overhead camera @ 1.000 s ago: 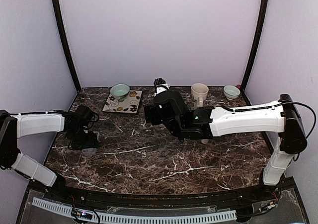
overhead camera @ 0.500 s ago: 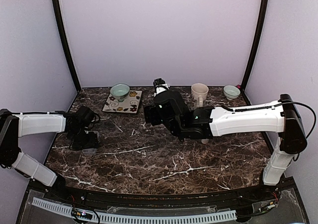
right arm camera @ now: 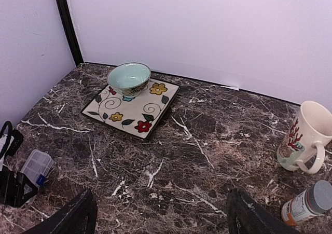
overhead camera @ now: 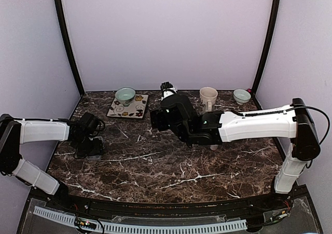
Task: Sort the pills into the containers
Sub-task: Pick up the pill container from the corner of the board.
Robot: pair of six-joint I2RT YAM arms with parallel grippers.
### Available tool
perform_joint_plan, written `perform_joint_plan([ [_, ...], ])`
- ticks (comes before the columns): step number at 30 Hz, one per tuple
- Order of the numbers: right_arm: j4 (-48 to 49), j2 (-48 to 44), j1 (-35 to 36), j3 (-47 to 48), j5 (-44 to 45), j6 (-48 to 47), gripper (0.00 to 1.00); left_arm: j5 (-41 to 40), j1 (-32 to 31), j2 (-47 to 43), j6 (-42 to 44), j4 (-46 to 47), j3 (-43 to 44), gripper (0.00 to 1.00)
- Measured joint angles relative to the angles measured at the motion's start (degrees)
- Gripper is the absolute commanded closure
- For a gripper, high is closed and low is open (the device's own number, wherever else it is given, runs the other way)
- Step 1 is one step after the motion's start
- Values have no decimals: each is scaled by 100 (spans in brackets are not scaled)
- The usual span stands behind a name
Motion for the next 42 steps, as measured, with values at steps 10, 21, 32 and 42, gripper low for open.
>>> perform_joint_plan([
  [10,-22,0,-17,0,-48,17,13,-79,-24,0,-55,136,-87,28],
  [21,-61,2,-63,0,-142,107,14,-173,-50,-57,-107,365,-216,48],
  [32,-111,2,-63,0,-234,157,14,79,-13,-380,-96,544,-339,57],
  [42,-111,2,-87,0,-435,164,14,1224,-26,-1233,260,1248,-505,58],
])
